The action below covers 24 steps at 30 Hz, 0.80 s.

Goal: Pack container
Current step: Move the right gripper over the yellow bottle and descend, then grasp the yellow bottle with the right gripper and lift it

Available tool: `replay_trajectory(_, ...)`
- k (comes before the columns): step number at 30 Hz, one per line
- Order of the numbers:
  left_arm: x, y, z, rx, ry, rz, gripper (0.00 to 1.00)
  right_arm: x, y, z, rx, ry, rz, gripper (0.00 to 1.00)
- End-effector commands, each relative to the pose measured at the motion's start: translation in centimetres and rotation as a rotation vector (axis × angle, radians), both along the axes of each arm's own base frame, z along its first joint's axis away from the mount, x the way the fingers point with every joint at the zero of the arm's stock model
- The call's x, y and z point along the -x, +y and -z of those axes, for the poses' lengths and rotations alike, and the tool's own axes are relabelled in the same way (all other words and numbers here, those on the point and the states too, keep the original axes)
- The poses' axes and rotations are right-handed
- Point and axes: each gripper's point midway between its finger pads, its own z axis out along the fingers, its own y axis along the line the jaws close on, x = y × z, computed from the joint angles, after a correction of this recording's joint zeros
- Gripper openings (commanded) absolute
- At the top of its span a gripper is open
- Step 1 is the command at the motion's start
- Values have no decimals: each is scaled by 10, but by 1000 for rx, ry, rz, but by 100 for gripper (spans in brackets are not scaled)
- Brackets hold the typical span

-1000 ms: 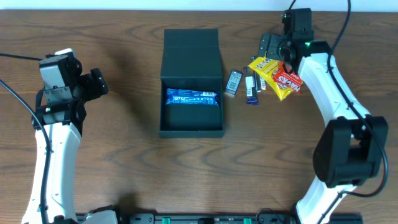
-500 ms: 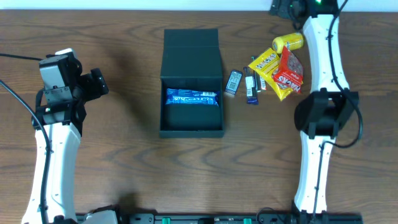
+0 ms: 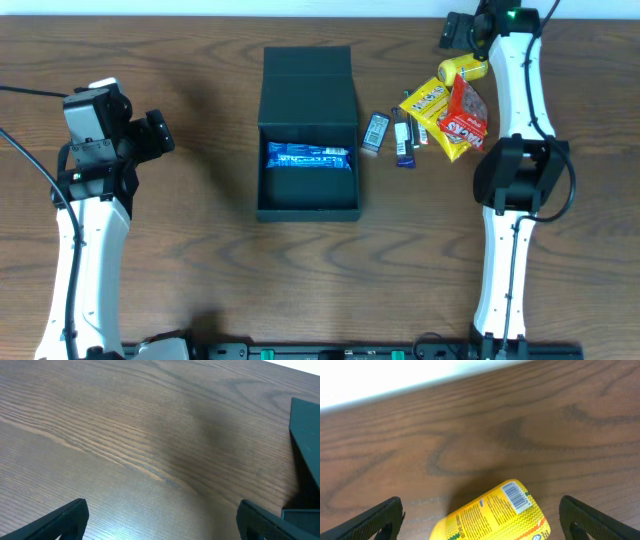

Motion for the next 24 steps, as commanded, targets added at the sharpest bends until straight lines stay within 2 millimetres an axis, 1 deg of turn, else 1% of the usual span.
replay_trajectory(1,-4,2,-10,-4,-24,-5,95,1,3,17,47,37,-57,99)
replay_trajectory(2,-4,2,-10,-4,-24,-5,95,1,3,20,51,44,-56,99)
replay_trajectory(7,-4,2,-10,-5,-24,-4,96,4,2,23,75,63,-90,98)
replay_trajectory(11,-4,2,-10,-5,-23,-5,95,7,-2,25,107,82,-95,95)
replay_trajectory(13,-4,2,-10,-5,-23,-4,95,13,-5,27,121,107,-89,95)
replay_trajectory(15,-4,2,-10,-5,-23,-4,95,19,-8,29,136,135,-75,98)
replay_trajectory(16,-4,2,-10,-4,-23,-5,95,22,-10,31,140,150,-69,98)
replay_trajectory(18,-4,2,-10,-5,-23,-4,95,29,-11,34,142,181,-69,93)
replay_trajectory(24,-4,2,-10,-5,-23,-4,95,49,-18,41,153,267,-50,93)
